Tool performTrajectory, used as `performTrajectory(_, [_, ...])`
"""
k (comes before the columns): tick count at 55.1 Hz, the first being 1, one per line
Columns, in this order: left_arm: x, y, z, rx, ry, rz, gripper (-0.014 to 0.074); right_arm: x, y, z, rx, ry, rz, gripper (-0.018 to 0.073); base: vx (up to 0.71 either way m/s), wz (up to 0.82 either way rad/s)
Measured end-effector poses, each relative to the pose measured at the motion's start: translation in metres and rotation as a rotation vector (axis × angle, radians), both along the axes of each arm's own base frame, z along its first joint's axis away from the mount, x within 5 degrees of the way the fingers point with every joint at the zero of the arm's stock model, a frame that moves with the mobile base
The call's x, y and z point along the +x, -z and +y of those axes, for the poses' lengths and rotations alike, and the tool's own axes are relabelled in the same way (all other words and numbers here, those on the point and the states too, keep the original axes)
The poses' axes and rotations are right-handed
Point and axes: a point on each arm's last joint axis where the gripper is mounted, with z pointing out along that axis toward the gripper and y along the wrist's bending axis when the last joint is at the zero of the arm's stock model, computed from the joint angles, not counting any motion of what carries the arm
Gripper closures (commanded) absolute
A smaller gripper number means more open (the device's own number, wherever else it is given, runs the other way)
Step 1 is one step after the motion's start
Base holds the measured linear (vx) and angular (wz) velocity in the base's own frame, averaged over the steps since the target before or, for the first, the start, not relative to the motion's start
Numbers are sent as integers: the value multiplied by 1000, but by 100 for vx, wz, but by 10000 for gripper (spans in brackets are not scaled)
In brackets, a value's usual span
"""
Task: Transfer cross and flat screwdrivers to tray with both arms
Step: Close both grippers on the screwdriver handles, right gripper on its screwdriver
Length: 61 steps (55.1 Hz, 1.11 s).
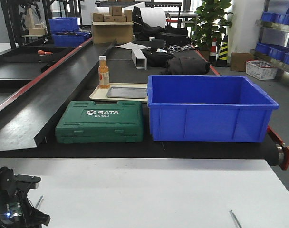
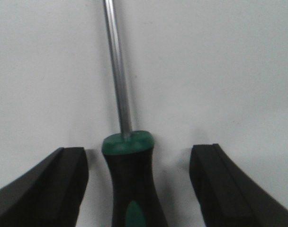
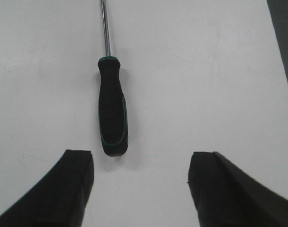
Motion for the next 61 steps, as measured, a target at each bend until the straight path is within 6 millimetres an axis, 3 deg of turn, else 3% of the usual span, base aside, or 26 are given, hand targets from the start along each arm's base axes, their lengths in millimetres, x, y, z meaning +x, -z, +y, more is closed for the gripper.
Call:
performTrajectory(7, [0,0,-1,-11,-2,4,161,34,-1,-3,-13,-37,77,47,0,0])
performTrajectory(13, [1,0,-1,-14,1,7,305,65,5,-2,-20,-66,113,47,0,0])
performTrajectory(25, [1,0,-1,-14,5,5,598,115,41,12,-22,-137,207,47,0,0])
performTrajectory(42, [1,0,-1,-14,5,4,601,154,80,19,-23,-162,278,47,0,0])
performTrajectory(51, [1,0,-2,-17,4,3,599,156,101,19,-24,-170,358,47,0,0])
performTrajectory(61, [2,0,-2,-17,3,1,599,155,106,19,-26,-174,391,64,0,0])
